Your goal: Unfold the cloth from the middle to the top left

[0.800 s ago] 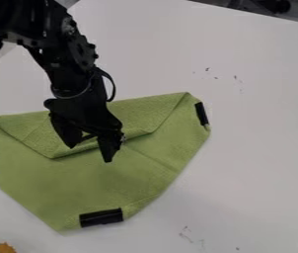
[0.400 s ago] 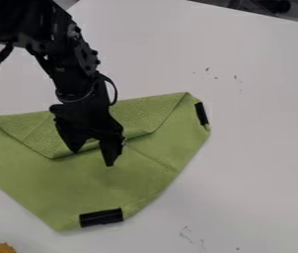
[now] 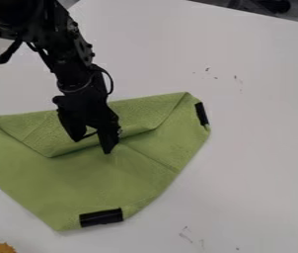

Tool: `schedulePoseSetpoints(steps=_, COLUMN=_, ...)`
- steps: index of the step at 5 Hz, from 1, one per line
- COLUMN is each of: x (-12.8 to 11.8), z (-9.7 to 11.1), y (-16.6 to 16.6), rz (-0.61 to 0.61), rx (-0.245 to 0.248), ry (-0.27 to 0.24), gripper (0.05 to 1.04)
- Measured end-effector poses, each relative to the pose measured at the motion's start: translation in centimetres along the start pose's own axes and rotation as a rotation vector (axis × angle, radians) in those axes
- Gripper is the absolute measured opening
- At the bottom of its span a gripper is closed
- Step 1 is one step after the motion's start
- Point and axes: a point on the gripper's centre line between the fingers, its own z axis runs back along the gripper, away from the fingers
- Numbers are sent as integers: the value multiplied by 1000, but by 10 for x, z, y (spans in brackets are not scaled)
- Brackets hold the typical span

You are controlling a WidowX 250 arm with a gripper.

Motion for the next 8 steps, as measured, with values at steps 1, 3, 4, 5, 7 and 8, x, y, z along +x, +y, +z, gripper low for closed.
schedulePoseSetpoints(steps=1, x=7, z=-4, y=8, rz=-14, rx=-2, ry=-1, gripper=1001)
schedulePoseSetpoints(steps=3, x=15, z=-3, y=15, rz=-47, rx=9, ry=4, gripper=942)
schedulePoseSetpoints(steps=4, x=18, z=-2, y=18, rz=-45, rx=4, ry=-22, gripper=664)
schedulePoseSetpoints(steps=5, x=15, z=-5, y=18, rz=-43, rx=-3, ry=-13, gripper=360)
schedulePoseSetpoints(steps=7, x=39, z=13, y=33, rz=-125, rx=50, ry=-30, gripper=66)
schedulePoseSetpoints(steps=8, x=69, z=16, y=49, rz=-201, rx=68, ry=-39, gripper=58)
